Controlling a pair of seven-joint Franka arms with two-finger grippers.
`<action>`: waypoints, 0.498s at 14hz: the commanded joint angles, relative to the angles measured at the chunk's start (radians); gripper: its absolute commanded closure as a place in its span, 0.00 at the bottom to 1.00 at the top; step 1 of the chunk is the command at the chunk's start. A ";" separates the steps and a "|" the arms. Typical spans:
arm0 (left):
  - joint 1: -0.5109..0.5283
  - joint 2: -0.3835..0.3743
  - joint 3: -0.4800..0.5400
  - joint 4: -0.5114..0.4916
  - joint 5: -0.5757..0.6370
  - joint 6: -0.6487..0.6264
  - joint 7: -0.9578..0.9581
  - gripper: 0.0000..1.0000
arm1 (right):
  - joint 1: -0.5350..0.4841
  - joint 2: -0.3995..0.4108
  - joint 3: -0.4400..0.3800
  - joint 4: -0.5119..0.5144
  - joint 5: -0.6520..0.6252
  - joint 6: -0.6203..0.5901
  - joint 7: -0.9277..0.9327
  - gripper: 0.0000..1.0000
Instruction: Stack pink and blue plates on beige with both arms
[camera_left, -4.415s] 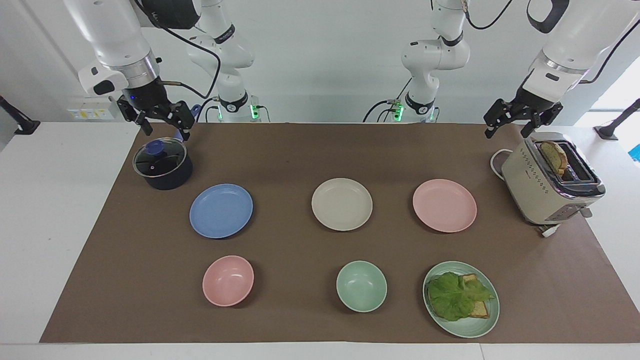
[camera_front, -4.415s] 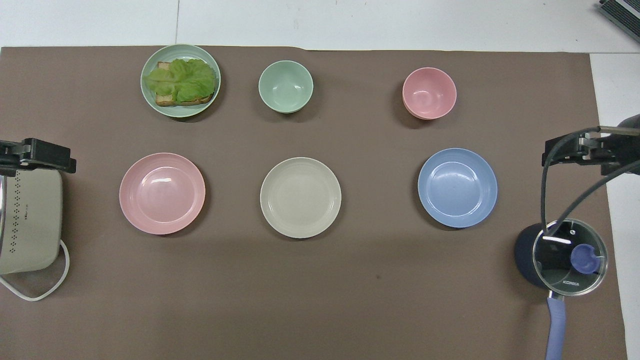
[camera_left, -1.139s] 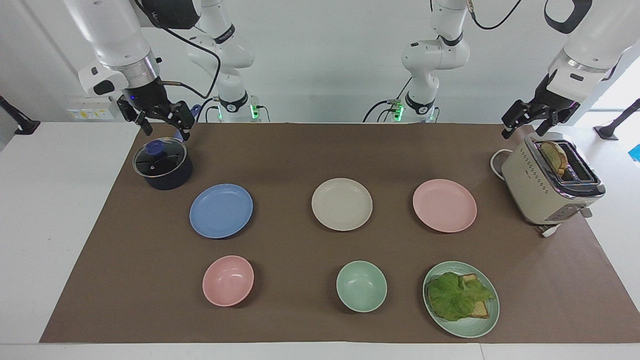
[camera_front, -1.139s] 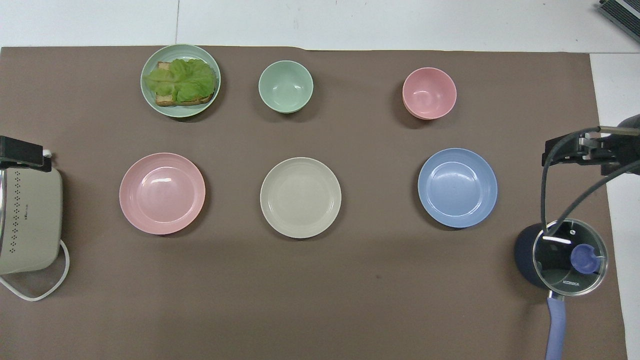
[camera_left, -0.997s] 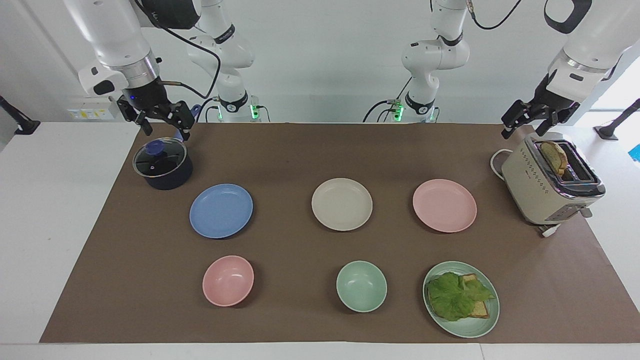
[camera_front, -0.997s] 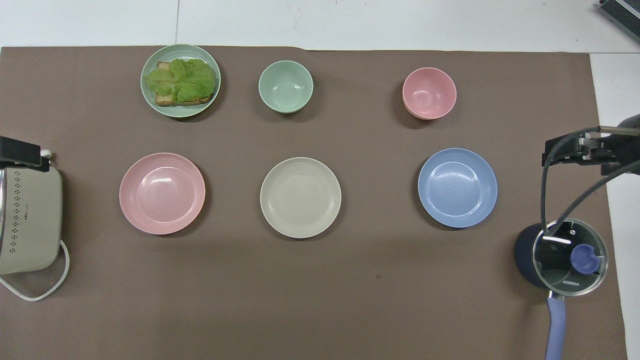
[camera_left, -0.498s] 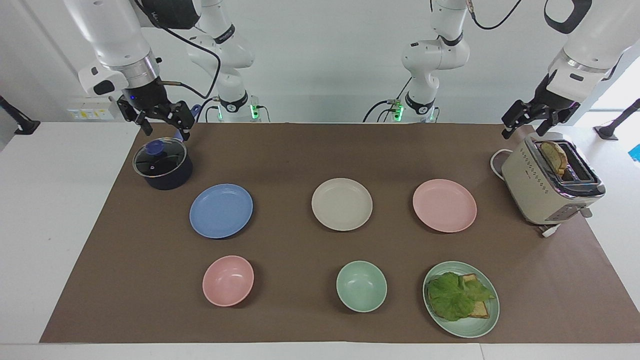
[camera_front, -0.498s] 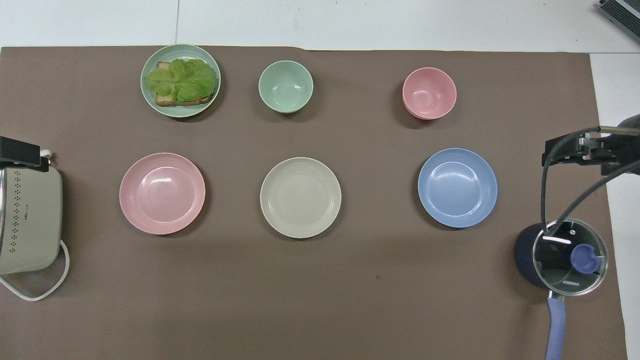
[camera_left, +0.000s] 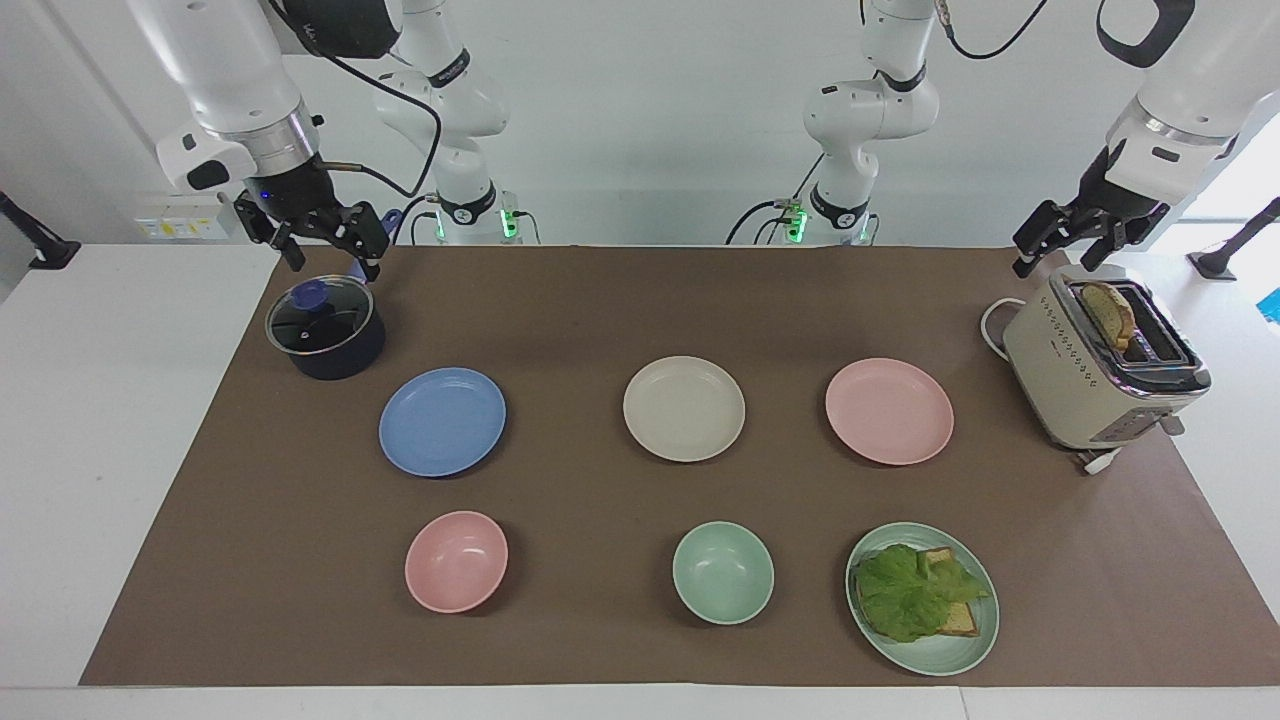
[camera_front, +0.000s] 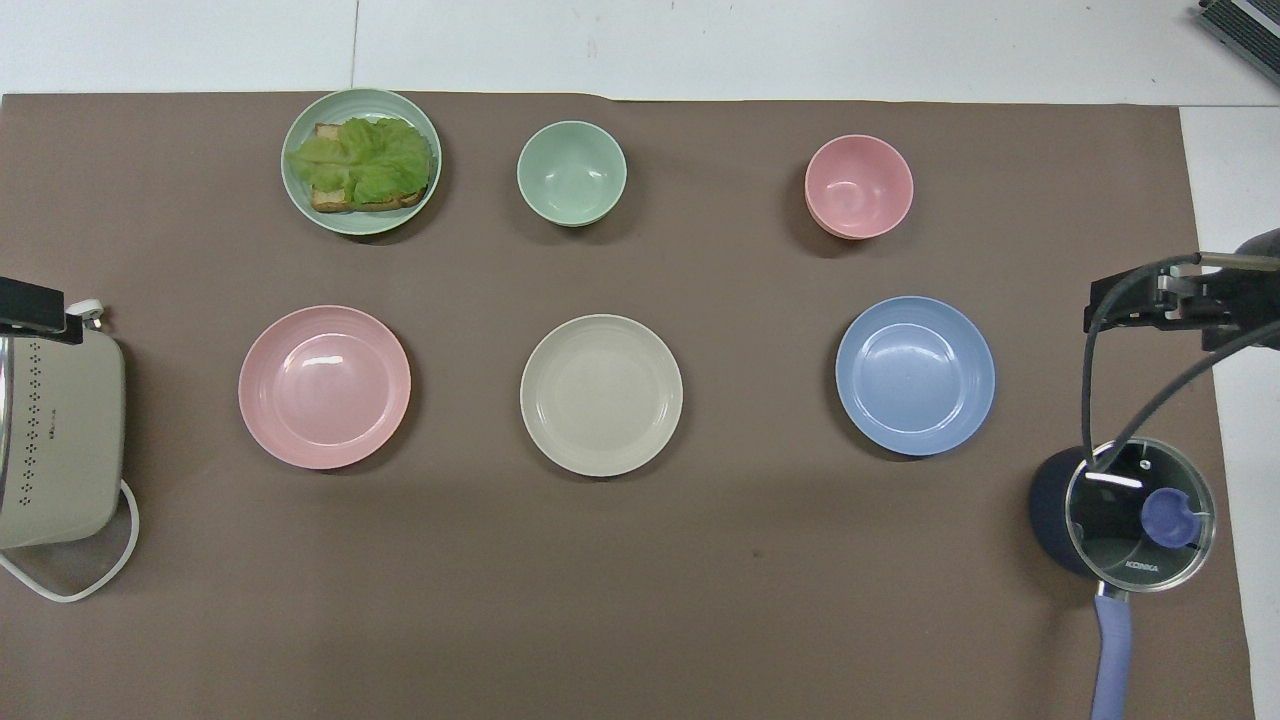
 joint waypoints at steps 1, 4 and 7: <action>0.013 -0.015 -0.010 -0.008 0.009 -0.004 -0.002 0.00 | -0.013 -0.009 0.008 -0.009 0.005 0.012 0.005 0.00; 0.013 -0.021 -0.010 -0.017 0.009 -0.004 -0.002 0.00 | -0.013 -0.009 0.008 -0.009 0.005 0.012 0.005 0.00; 0.014 -0.035 -0.010 -0.061 0.009 0.013 0.000 0.00 | -0.014 -0.009 0.007 -0.009 0.005 0.012 0.001 0.00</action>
